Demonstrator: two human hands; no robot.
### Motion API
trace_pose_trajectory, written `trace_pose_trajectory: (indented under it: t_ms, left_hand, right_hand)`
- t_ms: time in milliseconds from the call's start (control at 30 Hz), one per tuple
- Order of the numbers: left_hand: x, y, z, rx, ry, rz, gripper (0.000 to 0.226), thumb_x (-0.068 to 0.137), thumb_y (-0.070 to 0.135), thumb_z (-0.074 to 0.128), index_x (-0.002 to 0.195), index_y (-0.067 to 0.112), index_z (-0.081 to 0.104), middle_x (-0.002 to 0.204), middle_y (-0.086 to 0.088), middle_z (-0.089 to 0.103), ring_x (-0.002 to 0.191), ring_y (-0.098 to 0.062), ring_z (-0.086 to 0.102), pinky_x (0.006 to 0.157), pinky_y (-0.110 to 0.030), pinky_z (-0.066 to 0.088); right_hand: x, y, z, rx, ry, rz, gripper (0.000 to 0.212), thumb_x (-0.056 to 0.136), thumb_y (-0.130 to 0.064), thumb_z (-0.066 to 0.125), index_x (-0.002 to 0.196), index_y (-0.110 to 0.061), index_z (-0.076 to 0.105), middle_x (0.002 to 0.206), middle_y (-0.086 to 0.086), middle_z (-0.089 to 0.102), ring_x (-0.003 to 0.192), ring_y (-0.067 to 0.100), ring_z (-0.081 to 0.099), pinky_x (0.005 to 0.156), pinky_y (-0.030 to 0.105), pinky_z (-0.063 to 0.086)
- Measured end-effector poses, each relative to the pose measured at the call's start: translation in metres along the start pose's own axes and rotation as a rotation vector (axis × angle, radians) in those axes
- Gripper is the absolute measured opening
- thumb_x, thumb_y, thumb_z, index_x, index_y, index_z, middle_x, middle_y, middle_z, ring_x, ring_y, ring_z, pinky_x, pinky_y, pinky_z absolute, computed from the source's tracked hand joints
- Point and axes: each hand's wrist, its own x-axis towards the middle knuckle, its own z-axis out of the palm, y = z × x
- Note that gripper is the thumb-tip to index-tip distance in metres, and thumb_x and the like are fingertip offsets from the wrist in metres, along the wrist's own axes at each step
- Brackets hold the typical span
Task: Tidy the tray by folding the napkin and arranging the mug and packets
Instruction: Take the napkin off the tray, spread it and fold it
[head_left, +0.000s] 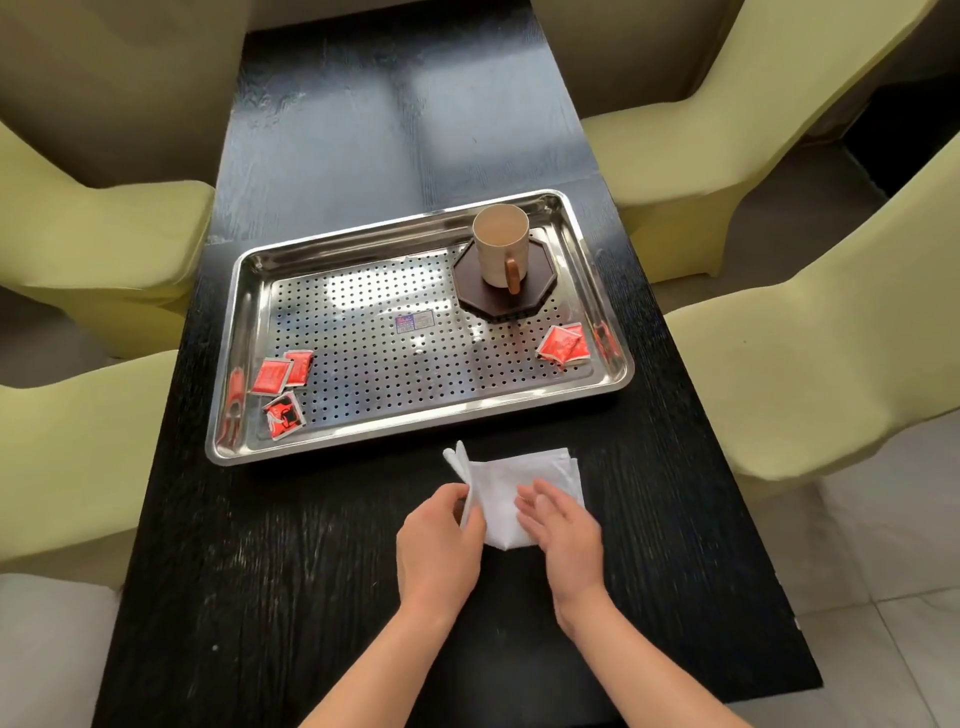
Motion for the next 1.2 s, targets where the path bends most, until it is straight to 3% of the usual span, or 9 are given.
trace_pose_trajectory:
  t_ms: [133,267,400,633,900,1000,1100,1133,1200]
  left_hand:
    - [-0.001,0.017,0.013,0.050,0.001,0.082,0.015,0.091,0.030,0.065,0.104,0.026,0.071,0.083,0.017,0.065,0.073,-0.001,0.059,0.066,-0.015,0.047]
    - [-0.005,0.029,0.030,0.093,-0.007,0.118,0.013,0.091,0.023,0.065,0.102,0.022,0.071,0.087,0.014,0.062,0.074,-0.003,0.056,0.065,-0.011,0.040]
    - [-0.009,0.038,0.045,0.079,-0.016,0.114,0.015,0.093,0.019,0.062,0.105,0.019,0.071,0.094,0.008,0.067,0.080,-0.005,0.059,0.069,-0.017,0.042]
    - [-0.010,0.049,0.066,0.105,-0.051,0.164,0.012,0.096,0.024,0.061,0.101,0.020,0.070,0.090,0.006,0.072,0.076,-0.008,0.063,0.063,-0.015,0.040]
    - [-0.008,0.029,0.086,0.278,-0.197,0.427,0.017,0.100,0.037,0.050,0.105,0.027,0.063,0.097,0.010,0.065,0.083,-0.009,0.062,0.069,-0.023,0.051]
    - [-0.011,0.021,0.085,0.266,-0.289,0.523,0.033,0.101,0.039,0.042,0.117,0.022,0.064,0.123,0.006,0.063,0.117,-0.013,0.056,0.099,-0.031,0.048]
    - [-0.017,0.005,0.083,0.434,-0.457,0.601,0.067,0.098,0.055,0.018,0.156,0.020,0.023,0.166,0.003,0.011,0.153,-0.019,0.004,0.125,-0.040,0.001]
    - [-0.020,-0.001,0.084,0.491,-0.496,0.628,0.075,0.096,0.061,0.014,0.158,0.020,0.004,0.165,0.002,-0.011,0.152,-0.018,-0.015,0.123,-0.042,-0.010]
    - [-0.026,-0.011,0.087,0.572,-0.538,0.680,0.085,0.094,0.071,0.012,0.155,0.017,-0.012,0.160,-0.001,-0.028,0.147,-0.018,-0.031,0.120,-0.048,-0.016]
  right_hand:
    - [0.013,-0.012,-0.040,-0.426,0.350,-0.168,0.024,0.099,-0.019,0.055,0.117,-0.030,0.066,0.109,-0.008,0.069,0.093,0.004,0.064,0.079,0.026,0.054]
    - [0.030,-0.014,-0.059,-0.800,0.243,-0.112,0.032,0.096,-0.026,0.062,0.127,-0.020,0.064,0.117,-0.005,0.063,0.097,0.004,0.054,0.080,0.022,0.043]
    - [0.038,-0.015,-0.050,-1.010,0.166,-0.189,0.014,0.091,-0.035,0.067,0.099,-0.024,0.071,0.088,-0.012,0.060,0.080,0.005,0.058,0.062,0.015,0.037]
    - [0.048,-0.017,-0.050,-0.981,0.182,-0.159,0.011,0.088,-0.031,0.071,0.096,-0.025,0.072,0.085,-0.011,0.066,0.078,0.004,0.061,0.067,0.021,0.049]
    - [0.052,-0.021,-0.054,-0.929,0.168,-0.139,0.014,0.090,-0.019,0.065,0.098,-0.024,0.075,0.087,-0.010,0.070,0.081,0.006,0.063,0.072,0.023,0.052]
    - [0.054,-0.021,-0.058,-0.856,0.139,-0.115,0.017,0.095,-0.020,0.059,0.103,-0.022,0.074,0.090,-0.007,0.071,0.081,0.011,0.067,0.076,0.033,0.059]
    - [0.051,-0.021,-0.062,-0.683,0.147,-0.095,0.024,0.100,-0.019,0.050,0.114,-0.021,0.070,0.097,-0.003,0.071,0.089,0.015,0.069,0.079,0.038,0.060]
    - [0.049,-0.021,-0.063,-0.738,0.153,-0.185,0.025,0.100,-0.018,0.049,0.116,-0.020,0.068,0.103,-0.004,0.070,0.094,0.013,0.067,0.081,0.035,0.058]
    - [0.044,-0.017,-0.063,-0.940,0.116,-0.457,0.030,0.100,-0.018,0.046,0.122,-0.021,0.066,0.122,-0.006,0.065,0.111,0.010,0.057,0.089,0.032,0.053]
